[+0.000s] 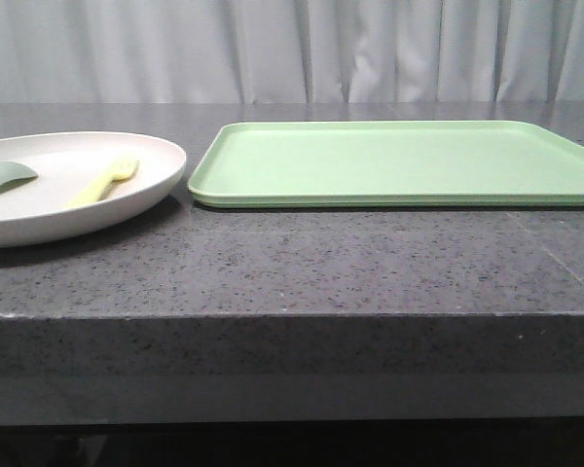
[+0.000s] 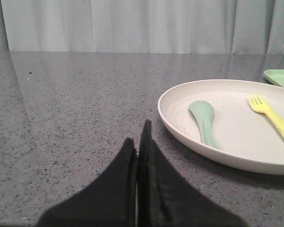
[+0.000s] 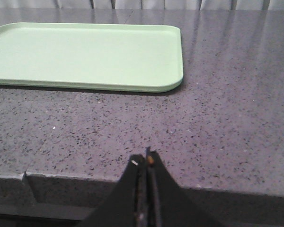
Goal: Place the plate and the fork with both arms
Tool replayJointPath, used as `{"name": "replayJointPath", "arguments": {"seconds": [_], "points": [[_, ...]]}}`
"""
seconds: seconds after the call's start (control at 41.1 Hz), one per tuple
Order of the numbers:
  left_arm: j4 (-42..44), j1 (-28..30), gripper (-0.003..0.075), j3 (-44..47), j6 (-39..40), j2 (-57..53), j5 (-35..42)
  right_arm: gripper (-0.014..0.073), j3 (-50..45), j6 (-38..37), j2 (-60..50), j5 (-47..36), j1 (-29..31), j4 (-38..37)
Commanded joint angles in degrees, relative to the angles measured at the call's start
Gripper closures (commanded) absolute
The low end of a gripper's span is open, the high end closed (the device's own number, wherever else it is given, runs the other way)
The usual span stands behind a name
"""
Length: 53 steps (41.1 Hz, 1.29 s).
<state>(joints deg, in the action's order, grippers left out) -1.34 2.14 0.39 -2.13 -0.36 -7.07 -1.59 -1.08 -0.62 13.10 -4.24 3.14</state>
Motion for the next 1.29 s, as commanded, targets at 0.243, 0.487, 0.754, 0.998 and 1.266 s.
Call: {"name": "replayJointPath", "arguments": {"seconds": [0.243, 0.487, 0.754, 0.998, 1.266], "points": [[-0.2, 0.1, 0.0738, 0.1, 0.4, -1.2, 5.1, 0.0711, 0.2, 0.4, -1.1, -4.2, 0.1, -0.4], [-0.2, 0.1, 0.0738, 0.1, 0.4, -1.2, 5.1, 0.0711, 0.2, 0.4, -1.1, -4.2, 0.1, -0.4], [-0.2, 0.1, 0.0738, 0.1, 0.4, -1.2, 5.1, 0.0711, 0.2, 0.4, -1.1, -4.2, 0.1, -0.4], [-0.2, 0.1, 0.0738, 0.1, 0.4, -1.2, 5.2, 0.0711, 0.2, 0.4, -1.1, -4.2, 0.1, -0.4], [-1.1, 0.1, 0.0738, 0.1, 0.4, -1.2, 5.4, 0.0711, 0.3, 0.4, -1.1, -6.5, 0.1, 0.6]]}}
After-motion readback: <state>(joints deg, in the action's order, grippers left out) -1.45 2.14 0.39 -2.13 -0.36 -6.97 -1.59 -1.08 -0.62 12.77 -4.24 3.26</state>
